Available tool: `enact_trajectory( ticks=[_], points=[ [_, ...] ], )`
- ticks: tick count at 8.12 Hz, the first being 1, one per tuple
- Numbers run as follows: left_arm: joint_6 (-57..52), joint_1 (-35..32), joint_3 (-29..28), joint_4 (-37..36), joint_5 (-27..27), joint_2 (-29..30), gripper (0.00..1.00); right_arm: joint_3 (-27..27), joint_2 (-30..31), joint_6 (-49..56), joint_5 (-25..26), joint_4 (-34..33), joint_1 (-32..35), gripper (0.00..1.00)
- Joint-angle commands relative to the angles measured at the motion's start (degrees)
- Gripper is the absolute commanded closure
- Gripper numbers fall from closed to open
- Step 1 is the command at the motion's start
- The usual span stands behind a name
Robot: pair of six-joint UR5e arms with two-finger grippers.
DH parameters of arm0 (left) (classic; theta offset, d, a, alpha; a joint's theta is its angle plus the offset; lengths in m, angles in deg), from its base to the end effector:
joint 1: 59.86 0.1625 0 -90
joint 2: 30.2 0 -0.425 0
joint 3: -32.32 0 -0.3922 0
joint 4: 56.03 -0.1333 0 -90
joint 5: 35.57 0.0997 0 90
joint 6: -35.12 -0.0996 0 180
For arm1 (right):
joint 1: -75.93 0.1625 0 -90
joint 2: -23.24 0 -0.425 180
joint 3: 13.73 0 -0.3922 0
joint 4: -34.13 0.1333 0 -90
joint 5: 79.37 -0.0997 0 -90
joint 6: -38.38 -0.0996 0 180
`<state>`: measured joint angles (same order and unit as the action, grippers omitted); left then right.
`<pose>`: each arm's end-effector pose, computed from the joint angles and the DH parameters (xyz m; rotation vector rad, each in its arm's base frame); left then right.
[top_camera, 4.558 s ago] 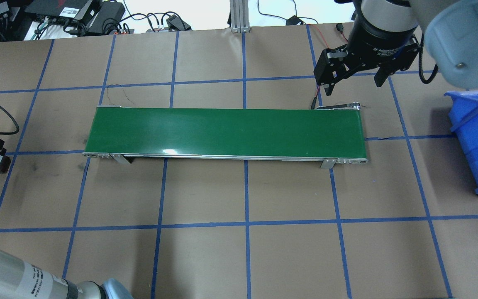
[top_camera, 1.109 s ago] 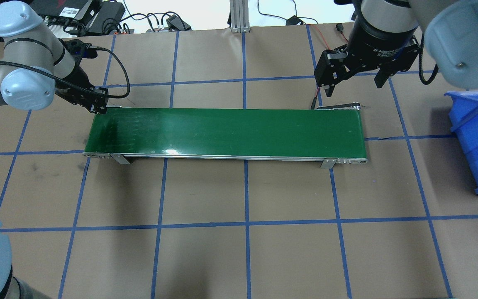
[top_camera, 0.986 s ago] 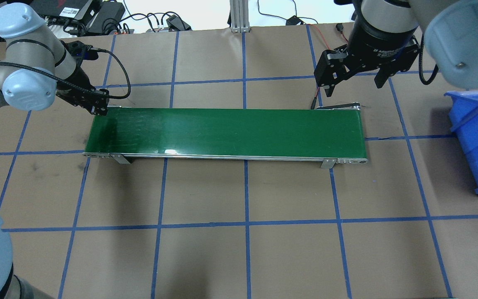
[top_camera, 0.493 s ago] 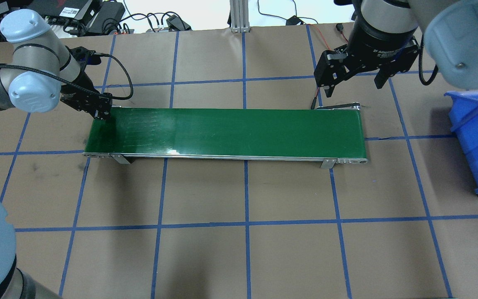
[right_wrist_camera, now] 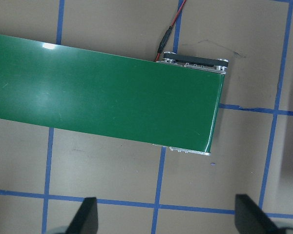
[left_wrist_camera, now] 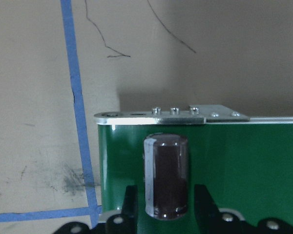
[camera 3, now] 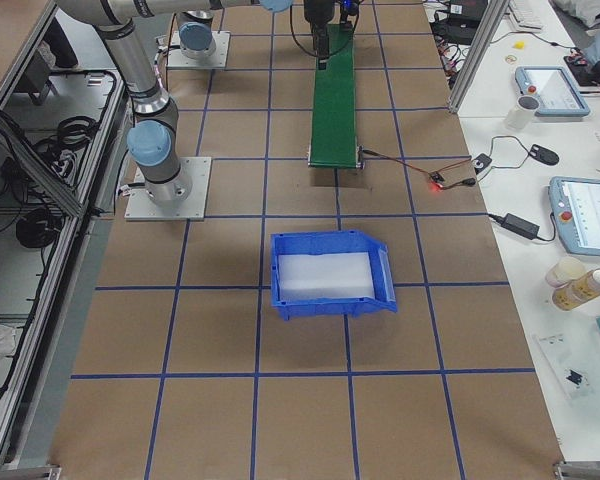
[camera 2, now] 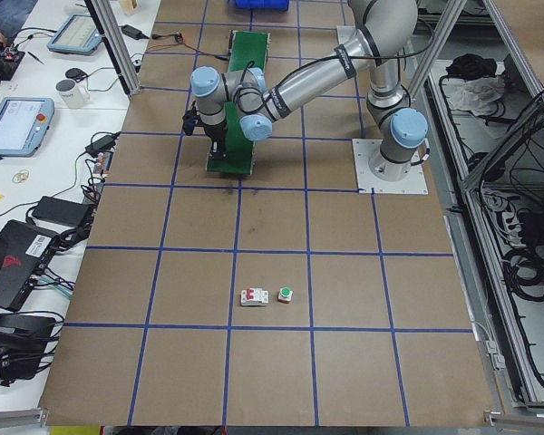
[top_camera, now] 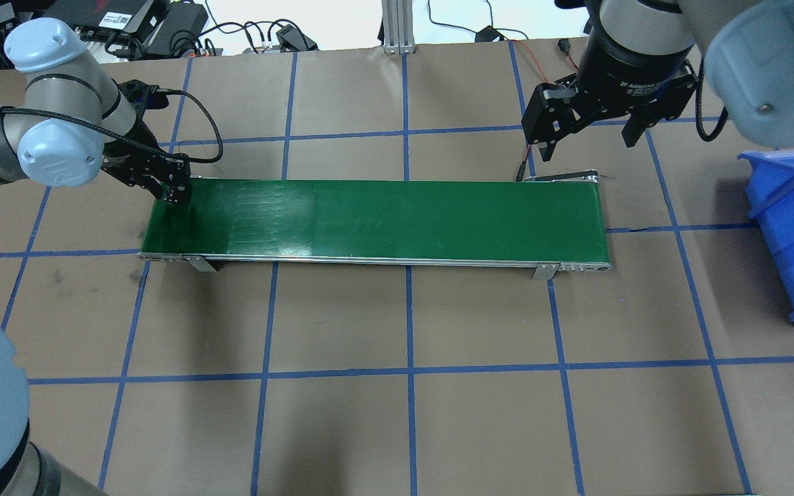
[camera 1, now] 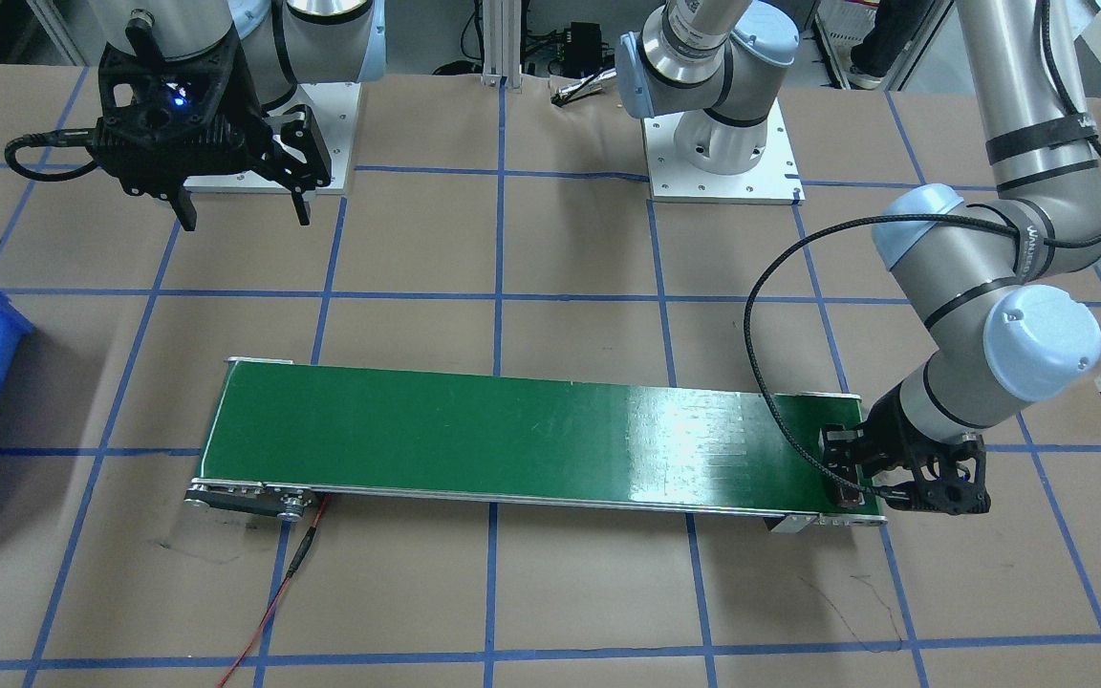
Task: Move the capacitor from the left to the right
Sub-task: 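Carry the capacitor with the left gripper over the conveyor's near end, then release the capacitor onto the green belt and raise the left gripper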
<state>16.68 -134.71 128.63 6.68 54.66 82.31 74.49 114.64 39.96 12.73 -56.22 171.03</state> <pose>0.0294 -0.6171 0.2638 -0.0901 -3.1361 -0.0419 0.1724 -0.4734 0.5159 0.1792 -3.1002 0.0974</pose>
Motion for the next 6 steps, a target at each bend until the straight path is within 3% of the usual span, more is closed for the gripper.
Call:
enact_trajectory(
  ticks=[1,3,4,6],
  points=[
    [0.2,-2.2,-0.6,0.1,-0.3,-1.8,0.00,0.0,0.0,0.0,-0.1,0.0,0.0,0.00],
    [1.1,-3.6,-0.8,4.0,-1.0,-6.4,0.00,0.0,0.0,0.1,-0.1,0.0,0.0,0.00],
    [1.5,-3.5,-0.8,7.7,-5.0,-10.3,0.00,0.0,-0.1,0.2,-0.1,-0.2,0.0,0.00],
    [1.6,-3.1,-1.4,14.0,-1.8,-17.0,0.00,1.1,-1.4,0.5,-0.5,-1.2,0.0,0.00]
  ],
)
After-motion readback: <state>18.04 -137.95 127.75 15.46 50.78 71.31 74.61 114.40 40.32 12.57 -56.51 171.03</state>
